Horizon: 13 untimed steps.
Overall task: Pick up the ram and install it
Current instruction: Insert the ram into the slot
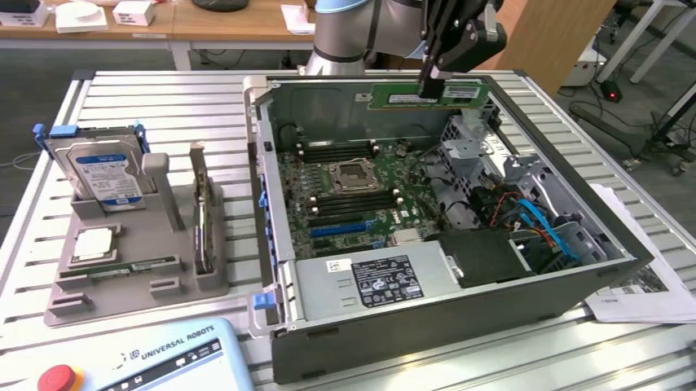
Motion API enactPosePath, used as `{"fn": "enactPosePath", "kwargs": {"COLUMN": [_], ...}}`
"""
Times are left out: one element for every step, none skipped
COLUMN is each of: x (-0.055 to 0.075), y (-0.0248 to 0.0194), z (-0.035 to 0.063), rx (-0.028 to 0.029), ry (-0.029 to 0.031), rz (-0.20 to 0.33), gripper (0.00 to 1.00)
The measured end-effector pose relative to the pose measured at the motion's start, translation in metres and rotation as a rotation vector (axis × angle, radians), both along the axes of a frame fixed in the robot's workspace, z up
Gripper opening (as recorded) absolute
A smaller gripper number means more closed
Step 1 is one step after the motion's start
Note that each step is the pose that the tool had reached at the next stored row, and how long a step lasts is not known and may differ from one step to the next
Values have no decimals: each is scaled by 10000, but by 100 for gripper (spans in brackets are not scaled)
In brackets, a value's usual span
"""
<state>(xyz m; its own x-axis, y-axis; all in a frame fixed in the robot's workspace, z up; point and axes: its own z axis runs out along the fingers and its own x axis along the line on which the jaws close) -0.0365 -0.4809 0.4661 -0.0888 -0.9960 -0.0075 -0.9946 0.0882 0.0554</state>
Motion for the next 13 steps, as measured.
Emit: {"fn": "enactPosePath", "kwargs": {"x": [17,48,87,114,118,119,119,119,120,120,120,119,120], "y": [-1,-2,-4,-4,-5,-5,-5,-5,-5,-5,-4,-5,-4], "z": [0,0,0,0,0,0,-1,-1,-1,-1,0,0,-1], "rx": [1,0,1,0,0,0,1,0,1,1,1,0,0], "ry": [1,0,3,6,5,5,5,5,5,5,5,5,5], "rz": [-1,-2,-1,-1,-1,-2,-2,-2,-2,-2,-2,-2,-2], "gripper": [13,13,13,13,13,13,13,13,13,13,13,13,13]}}
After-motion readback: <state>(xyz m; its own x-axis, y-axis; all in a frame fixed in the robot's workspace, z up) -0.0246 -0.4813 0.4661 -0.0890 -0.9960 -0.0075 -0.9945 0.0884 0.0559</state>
